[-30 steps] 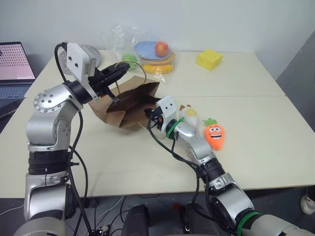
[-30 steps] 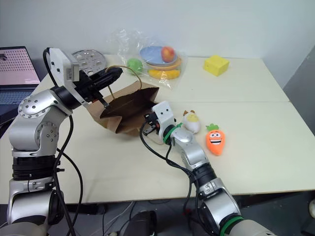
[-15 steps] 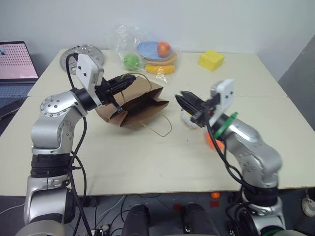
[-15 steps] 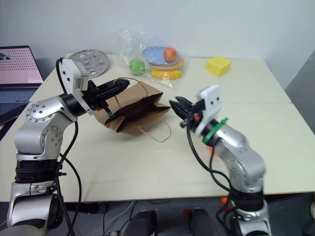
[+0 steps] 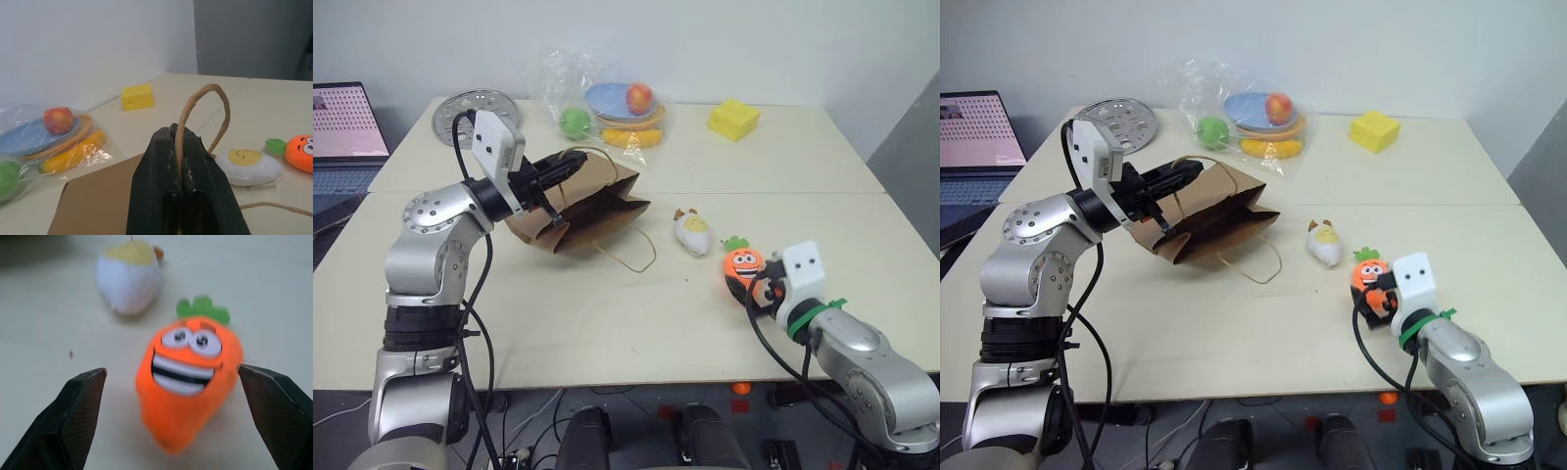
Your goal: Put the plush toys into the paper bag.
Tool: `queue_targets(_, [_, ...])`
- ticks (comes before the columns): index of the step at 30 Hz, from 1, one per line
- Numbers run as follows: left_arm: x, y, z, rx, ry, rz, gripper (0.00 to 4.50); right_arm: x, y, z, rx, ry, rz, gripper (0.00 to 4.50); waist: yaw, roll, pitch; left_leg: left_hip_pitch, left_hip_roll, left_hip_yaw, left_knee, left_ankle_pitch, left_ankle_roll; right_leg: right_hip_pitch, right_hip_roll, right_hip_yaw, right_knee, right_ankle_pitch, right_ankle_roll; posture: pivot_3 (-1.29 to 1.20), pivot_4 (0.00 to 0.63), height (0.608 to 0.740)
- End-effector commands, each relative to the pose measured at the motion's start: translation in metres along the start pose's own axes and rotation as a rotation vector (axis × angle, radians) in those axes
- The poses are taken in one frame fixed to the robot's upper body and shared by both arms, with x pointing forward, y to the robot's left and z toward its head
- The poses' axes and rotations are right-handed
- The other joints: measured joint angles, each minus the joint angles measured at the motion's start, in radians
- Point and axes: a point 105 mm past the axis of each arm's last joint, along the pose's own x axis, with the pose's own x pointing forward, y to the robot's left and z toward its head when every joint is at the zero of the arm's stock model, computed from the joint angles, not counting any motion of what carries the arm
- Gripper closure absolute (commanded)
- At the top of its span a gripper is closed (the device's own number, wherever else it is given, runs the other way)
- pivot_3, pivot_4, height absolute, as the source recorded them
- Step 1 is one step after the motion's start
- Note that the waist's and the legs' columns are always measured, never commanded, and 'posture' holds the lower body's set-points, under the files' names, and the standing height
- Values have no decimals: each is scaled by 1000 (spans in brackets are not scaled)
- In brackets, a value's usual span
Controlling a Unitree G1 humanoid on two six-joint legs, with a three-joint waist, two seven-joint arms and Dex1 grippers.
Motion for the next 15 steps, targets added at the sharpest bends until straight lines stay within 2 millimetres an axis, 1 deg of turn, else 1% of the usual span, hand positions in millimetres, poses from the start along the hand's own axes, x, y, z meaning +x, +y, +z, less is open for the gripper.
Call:
queue_targets(1, [1,-6,15,52,-35,-16,4500,-2,-6,3,-11,-10,-32,14,0,0,0,0,0,0,0,0,0,0,0,0,0,0,0,0,150,740])
queue_targets(5, [-3,-6,14,49,-30,-8,4500,0,-15,-8,34,36,-79,14,-1,0,0,1,0,0,0,0,0,0,1,0,0,0,-1,0,150,740])
queue_targets(7, [-3,-7,14,49,-32,-6,4500,1,-16,-9,34,33,-78,14,-1,0,0,1,0,0,0,0,0,0,1,0,0,0,-1,0,150,740])
queue_targets(8, [-4,-7,15,49,-32,-5,4500,2,-15,-8,35,25,-76,177,0,0,0,1,0,0,0,0,0,0,0,0,0,0,-1,0,150,740])
queue_targets(10, [-4,-7,15,49,-31,-4,4500,3,-14,-6,39,15,-65,597,0,0,0,0,0,0,0,0,0,0,0,0,0,0,0,0,150,740])
queue_targets(11, [-4,-7,15,50,-31,-3,4500,4,-14,-6,42,12,-59,905,0,0,0,0,0,0,0,0,0,0,0,0,0,0,0,0,150,740])
queue_targets(12, [-4,-6,15,52,-30,-1,4500,5,-13,-5,41,7,-55,1389,0,0,0,0,0,0,0,0,0,0,0,0,0,0,0,0,150,740])
queue_targets(13, [-4,-6,15,52,-31,2,4500,6,-13,-5,40,6,-55,1626,0,0,0,0,0,-1,0,0,0,0,1,0,0,0,0,0,150,740])
queue_targets(15, [-3,-5,15,53,-31,4,4500,8,-13,-5,32,-3,-51,2400,0,0,0,0,0,-1,0,0,0,0,1,0,0,0,0,0,150,740])
